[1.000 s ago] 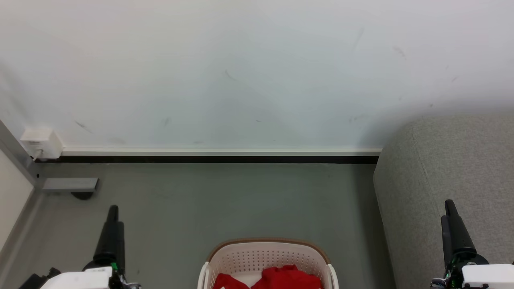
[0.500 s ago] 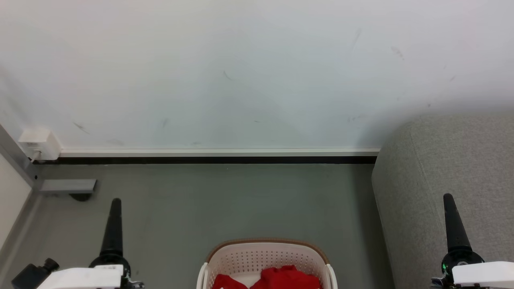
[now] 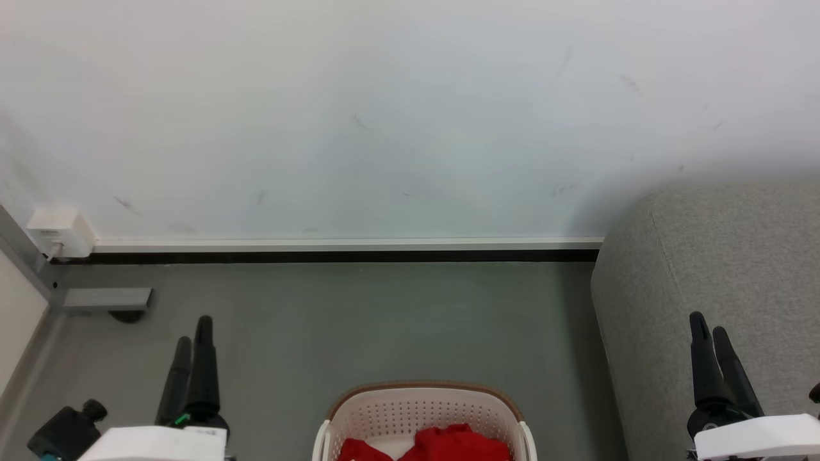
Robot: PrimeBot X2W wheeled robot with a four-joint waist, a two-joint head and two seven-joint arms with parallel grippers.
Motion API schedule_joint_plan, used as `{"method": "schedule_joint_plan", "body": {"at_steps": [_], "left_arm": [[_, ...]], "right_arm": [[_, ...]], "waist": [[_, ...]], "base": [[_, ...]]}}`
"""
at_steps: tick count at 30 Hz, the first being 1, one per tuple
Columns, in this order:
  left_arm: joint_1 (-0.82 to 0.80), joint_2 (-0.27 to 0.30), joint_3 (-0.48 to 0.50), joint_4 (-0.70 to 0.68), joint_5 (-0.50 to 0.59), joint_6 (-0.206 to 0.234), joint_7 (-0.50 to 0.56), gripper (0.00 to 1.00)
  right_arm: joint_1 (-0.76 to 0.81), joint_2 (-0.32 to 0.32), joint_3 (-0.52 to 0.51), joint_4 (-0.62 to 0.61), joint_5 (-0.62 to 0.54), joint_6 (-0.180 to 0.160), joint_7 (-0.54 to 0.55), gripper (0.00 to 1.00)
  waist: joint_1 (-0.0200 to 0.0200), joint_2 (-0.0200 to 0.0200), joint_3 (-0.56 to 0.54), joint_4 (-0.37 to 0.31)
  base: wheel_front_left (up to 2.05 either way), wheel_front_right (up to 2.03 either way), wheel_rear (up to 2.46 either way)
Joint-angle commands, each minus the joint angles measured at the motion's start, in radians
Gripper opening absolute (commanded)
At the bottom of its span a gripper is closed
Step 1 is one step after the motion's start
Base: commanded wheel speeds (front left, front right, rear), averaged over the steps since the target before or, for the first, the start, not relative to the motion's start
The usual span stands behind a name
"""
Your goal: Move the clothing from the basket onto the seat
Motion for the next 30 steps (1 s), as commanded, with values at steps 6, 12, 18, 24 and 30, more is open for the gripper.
{"method": "schedule_joint_plan", "body": {"at_steps": [6, 12, 18, 24, 30], "left_arm": [[0.008, 0.008, -0.03, -0.008, 0.183, 0.027, -0.029, 1.0], [0.009, 0.008, -0.045, -0.002, 0.321, 0.057, -0.045, 1.0], [0.009, 0.01, -0.06, 0.01, 0.464, 0.075, -0.062, 1.0], [0.014, 0.011, -0.071, 0.023, 0.541, 0.083, -0.077, 1.0], [0.017, 0.011, -0.076, 0.03, 0.589, 0.088, -0.089, 1.0]], "right_arm": [[-0.039, 0.006, -0.012, 0.03, -0.167, -0.001, -0.006, 1.0], [-0.048, 0.014, -0.015, 0.072, -0.293, -0.001, -0.01, 1.0], [-0.05, 0.039, -0.045, 0.084, -0.403, -0.001, -0.013, 1.0], [-0.056, 0.05, -0.049, 0.119, -0.491, -0.001, -0.014, 1.0], [-0.069, 0.056, -0.031, 0.165, -0.521, -0.001, -0.016, 1.0]], "waist": [[-0.0001, 0.0, -0.002, 0.0], [-0.0001, 0.0, -0.004, -0.001], [-0.0001, 0.0, -0.005, -0.003], [-0.0001, 0.0, -0.007, -0.004], [-0.0001, 0.0, -0.008, -0.005]], "base": [[0.0, 0.0, 0.0], [0.0, 0.0, 0.0], [0.0, 0.0, 0.0], [0.0, 0.0, 0.0], [0.0, 0.0, 0.0]]}}
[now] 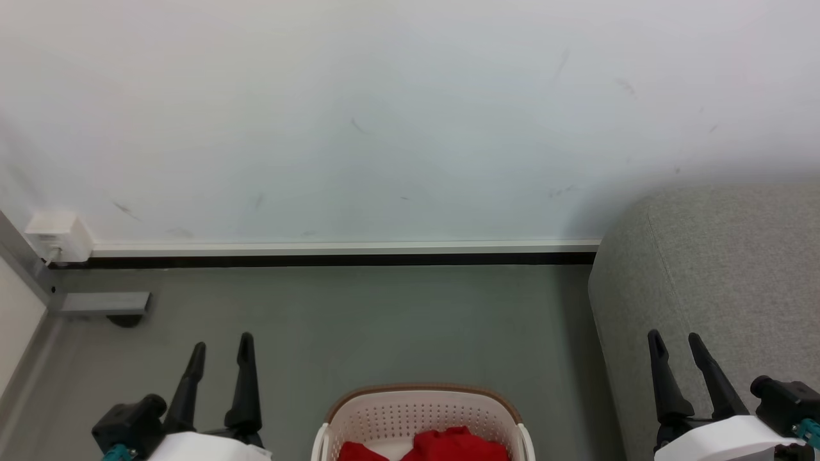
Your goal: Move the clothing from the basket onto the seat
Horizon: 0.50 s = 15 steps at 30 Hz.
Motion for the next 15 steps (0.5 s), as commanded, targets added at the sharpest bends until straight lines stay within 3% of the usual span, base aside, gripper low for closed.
{"method": "schedule_joint_plan", "body": {"at_steps": [1, 15], "left_arm": [[0.003, 0.008, 0.0, -0.005, 0.032, 0.002, -0.01, 1.0], [0.007, 0.009, -0.004, -0.001, 0.15, 0.005, -0.04, 1.0]], "right_arm": [[-0.022, -0.005, -0.002, 0.003, -0.019, -0.001, -0.004, 1.0], [-0.038, 0.005, 0.008, 0.016, -0.125, -0.002, -0.009, 1.0]], "waist": [[0.0, 0.0, 0.0, 0.0], [0.0, 0.0, -0.004, -0.005]], "base": [[0.0, 0.0, 0.0], [0.0, 0.0, 0.0]]}}
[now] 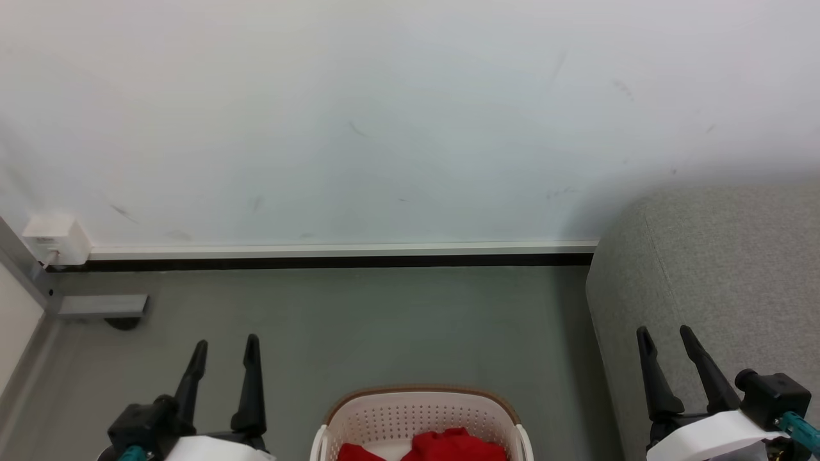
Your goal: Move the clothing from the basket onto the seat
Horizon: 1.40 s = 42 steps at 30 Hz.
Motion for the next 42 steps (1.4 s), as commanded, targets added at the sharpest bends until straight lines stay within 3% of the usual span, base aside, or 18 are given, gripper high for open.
{"method": "schedule_joint_plan", "body": {"at_steps": [1, 25, 42], "left_arm": [[0.005, 0.008, -0.001, -0.004, 0.032, 0.004, -0.011, 1.0], [0.015, 0.009, -0.007, 0.004, 0.197, 0.001, -0.053, 1.0], [0.013, 0.008, -0.001, 0.016, 0.145, -0.005, -0.052, 1.0]], "right_arm": [[-0.012, 0.003, 0.0, -0.003, -0.02, -0.002, -0.003, 1.0], [-0.019, 0.029, -0.013, 0.006, -0.197, -0.002, -0.012, 1.0], [-0.014, 0.029, -0.014, 0.001, -0.172, -0.002, -0.012, 1.0]], "waist": [[0.0, 0.0, 0.0, 0.0], [0.0, 0.0, -0.01, -0.008], [0.0, 0.0, -0.013, -0.01]], "base": [[0.0, 0.0, 0.0], [0.0, 0.0, 0.0], [0.0, 0.0, 0.0]]}}
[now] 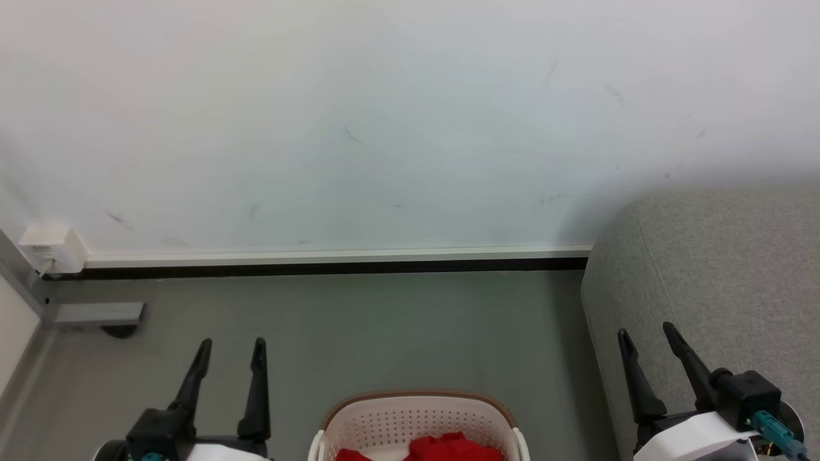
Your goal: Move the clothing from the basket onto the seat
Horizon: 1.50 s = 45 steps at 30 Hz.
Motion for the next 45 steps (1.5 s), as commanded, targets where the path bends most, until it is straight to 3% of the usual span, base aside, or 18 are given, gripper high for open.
{"method": "schedule_joint_plan", "body": {"at_steps": [1, 13, 26, 45], "left_arm": [[0.008, 0.007, -0.001, 0.003, -0.007, 0.001, -0.001, 1.0], [0.006, 0.007, 0.001, -0.003, -0.026, 0.002, -0.001, 1.0], [-0.023, 0.007, -0.005, -0.003, -0.066, 0.013, -0.001, 1.0], [-0.226, 0.007, -0.061, 0.131, -0.126, -0.029, -0.001, 1.0]], "right_arm": [[-0.008, -0.001, -0.005, -0.001, 0.014, -0.002, -0.007, 1.0], [-0.007, 0.009, -0.019, -0.022, 0.022, -0.002, -0.007, 1.0], [-0.033, -0.001, -0.019, -0.054, 0.048, -0.002, -0.005, 1.0], [-0.134, -0.028, -0.054, -0.218, 0.069, -0.002, -0.005, 1.0]], "waist": [[0.0, -0.0001, 0.001, 0.0], [0.0, -0.0001, 0.013, -0.013], [0.0, -0.0001, 0.065, -0.077], [0.0, -0.0001, 0.347, -0.163]], "base": [[0.0, 0.0, 0.0], [0.0, 0.0, 0.0], [0.0, 0.0, 0.0], [0.0, 0.0, 0.0]]}}
